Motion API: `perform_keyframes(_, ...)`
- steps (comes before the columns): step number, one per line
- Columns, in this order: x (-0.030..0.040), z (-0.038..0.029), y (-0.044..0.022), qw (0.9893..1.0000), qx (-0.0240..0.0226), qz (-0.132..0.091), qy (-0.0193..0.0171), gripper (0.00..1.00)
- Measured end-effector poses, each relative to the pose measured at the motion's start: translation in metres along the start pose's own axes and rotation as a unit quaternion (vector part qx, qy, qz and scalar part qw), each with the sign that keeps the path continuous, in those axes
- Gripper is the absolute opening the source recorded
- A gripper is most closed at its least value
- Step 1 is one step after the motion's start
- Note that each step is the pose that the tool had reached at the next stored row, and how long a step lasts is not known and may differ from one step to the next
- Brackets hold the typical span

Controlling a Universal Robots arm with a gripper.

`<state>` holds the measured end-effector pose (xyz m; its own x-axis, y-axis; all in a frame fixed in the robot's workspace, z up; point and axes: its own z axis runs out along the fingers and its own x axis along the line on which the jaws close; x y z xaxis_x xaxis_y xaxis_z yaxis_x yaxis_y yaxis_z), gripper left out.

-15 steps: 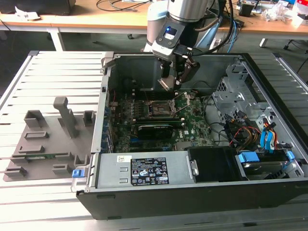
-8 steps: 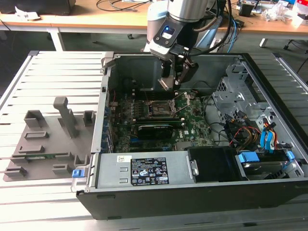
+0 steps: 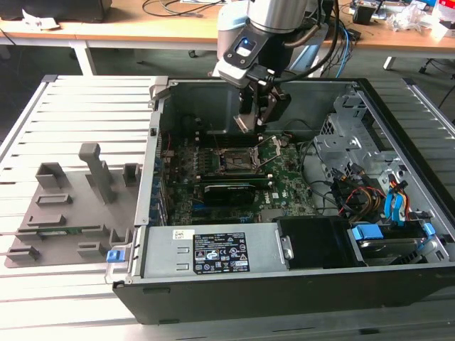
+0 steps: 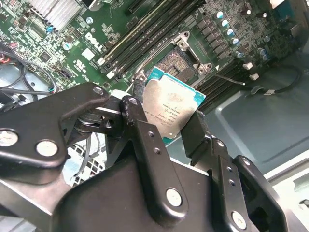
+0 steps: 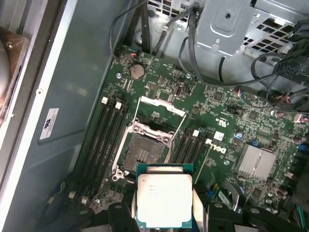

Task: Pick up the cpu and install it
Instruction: 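Place the cpu into insertion slot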

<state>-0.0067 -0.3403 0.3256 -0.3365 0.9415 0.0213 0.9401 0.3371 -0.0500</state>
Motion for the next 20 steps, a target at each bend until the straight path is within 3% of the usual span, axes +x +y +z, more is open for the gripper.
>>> perform_keyframes(4,0.0000,0.0001,0.0000,0.9999,-0.0002,0.016,0.0004,0.55)
perform_keyframes(13,0.0000,0.0004,0.0000,0.9982,-0.0005,0.060,0.0007,0.55)
perform_keyframes(20,0.0000,0.0006,0.0000,0.9962,-0.0005,0.087,0.0005,0.55)
